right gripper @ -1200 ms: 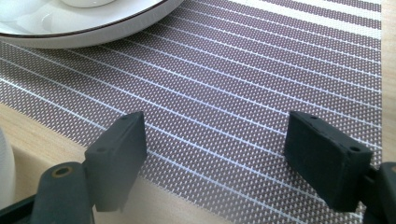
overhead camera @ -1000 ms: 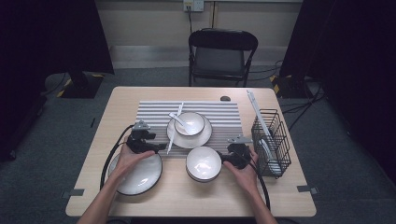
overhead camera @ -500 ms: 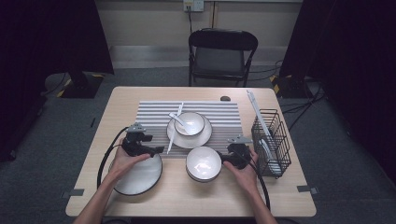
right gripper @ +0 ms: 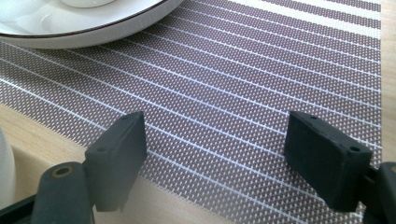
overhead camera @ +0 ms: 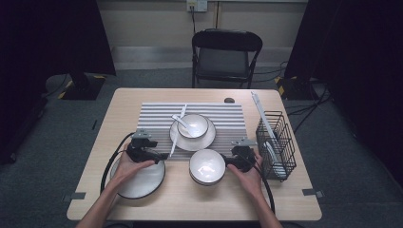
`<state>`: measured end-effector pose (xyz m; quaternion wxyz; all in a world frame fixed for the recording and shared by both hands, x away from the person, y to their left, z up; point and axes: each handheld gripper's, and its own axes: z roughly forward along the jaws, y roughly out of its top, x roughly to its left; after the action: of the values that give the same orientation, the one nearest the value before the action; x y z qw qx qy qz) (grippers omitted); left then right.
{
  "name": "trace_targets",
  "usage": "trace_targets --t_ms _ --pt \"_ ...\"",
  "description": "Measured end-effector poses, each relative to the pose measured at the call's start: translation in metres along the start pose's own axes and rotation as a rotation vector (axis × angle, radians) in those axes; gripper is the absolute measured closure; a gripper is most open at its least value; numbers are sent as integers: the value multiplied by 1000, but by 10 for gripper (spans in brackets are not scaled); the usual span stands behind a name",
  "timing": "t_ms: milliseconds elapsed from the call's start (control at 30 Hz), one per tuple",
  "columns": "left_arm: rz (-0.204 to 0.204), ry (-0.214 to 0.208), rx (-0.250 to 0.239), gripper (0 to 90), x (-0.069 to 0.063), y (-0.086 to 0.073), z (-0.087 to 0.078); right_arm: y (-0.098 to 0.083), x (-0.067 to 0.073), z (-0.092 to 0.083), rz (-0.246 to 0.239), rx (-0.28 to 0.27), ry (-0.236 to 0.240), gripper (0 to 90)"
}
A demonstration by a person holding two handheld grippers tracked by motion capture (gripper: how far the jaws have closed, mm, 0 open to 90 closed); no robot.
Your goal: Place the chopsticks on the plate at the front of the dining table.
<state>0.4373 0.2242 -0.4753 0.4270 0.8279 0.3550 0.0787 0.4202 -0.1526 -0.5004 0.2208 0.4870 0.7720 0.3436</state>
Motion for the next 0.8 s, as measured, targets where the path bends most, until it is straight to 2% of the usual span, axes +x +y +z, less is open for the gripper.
trace_targets --t_ms 133,233,467,567,667,700,800 --pt "18 9 13 175 -1 1 3 0 0 0 0 0 0 202" --pt "10 13 13 175 -1 1 5 0 0 0 0 0 0 202" --pt "26 2 14 181 -3 3 5 0 0 0 0 0 0 202" --pt "6 10 13 182 0 3 7 0 0 0 0 0 0 202" --pt "-5 1 -3 179 0 7 9 0 0 0 0 0 0 203" --pt "13 5 5 183 -1 8 9 0 0 0 0 0 0 203" --pt "11 0 7 184 -2 7 7 0 0 0 2 0 -1 203"
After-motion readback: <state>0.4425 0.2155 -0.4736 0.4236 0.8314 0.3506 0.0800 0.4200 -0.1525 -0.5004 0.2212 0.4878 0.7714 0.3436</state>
